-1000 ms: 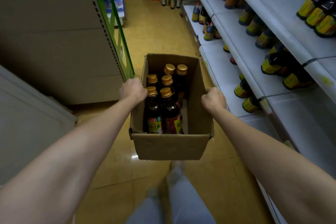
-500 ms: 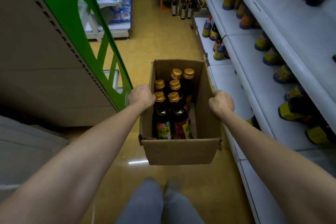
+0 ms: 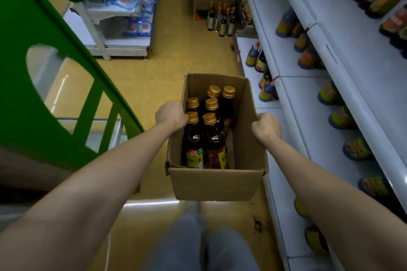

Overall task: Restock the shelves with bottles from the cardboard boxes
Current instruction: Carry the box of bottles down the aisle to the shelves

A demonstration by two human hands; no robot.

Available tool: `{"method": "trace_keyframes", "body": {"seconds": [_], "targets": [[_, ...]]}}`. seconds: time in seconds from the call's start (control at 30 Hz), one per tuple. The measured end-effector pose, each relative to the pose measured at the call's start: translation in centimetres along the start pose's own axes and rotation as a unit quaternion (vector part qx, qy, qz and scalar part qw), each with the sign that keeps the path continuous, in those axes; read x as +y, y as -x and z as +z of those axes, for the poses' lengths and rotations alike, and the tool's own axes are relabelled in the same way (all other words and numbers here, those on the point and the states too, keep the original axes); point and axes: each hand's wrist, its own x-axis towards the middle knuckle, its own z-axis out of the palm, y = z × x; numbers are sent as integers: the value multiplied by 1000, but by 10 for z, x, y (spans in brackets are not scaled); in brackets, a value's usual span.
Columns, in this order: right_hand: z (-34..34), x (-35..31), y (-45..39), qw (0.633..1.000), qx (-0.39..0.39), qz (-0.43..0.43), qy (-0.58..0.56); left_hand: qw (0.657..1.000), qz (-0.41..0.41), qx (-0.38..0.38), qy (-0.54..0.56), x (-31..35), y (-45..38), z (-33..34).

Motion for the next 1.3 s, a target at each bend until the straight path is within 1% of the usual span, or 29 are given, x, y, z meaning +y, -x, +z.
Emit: {"method": "trace_keyframes", "body": {"seconds": [0.23, 0.5, 0.8, 1.13, 1.3], "targets": [[-29, -52, -117, 1000, 16, -2, 16, 1000, -9, 10, -5, 43, -119, -39], [-36, -107, -278, 1000, -10, -11, 17, 999, -36, -3, 0, 84, -274, -58], [-64, -186, -435, 998, -25, -34, 37, 998, -60, -6, 18, 118, -432, -98], [-63, -286, -596, 999, -27, 9, 27, 999, -35, -30, 21, 131, -636, -145], [-66, -323, -663, 999, -13, 29, -18, 1000, -19, -24, 8, 146, -722, -173]]}}
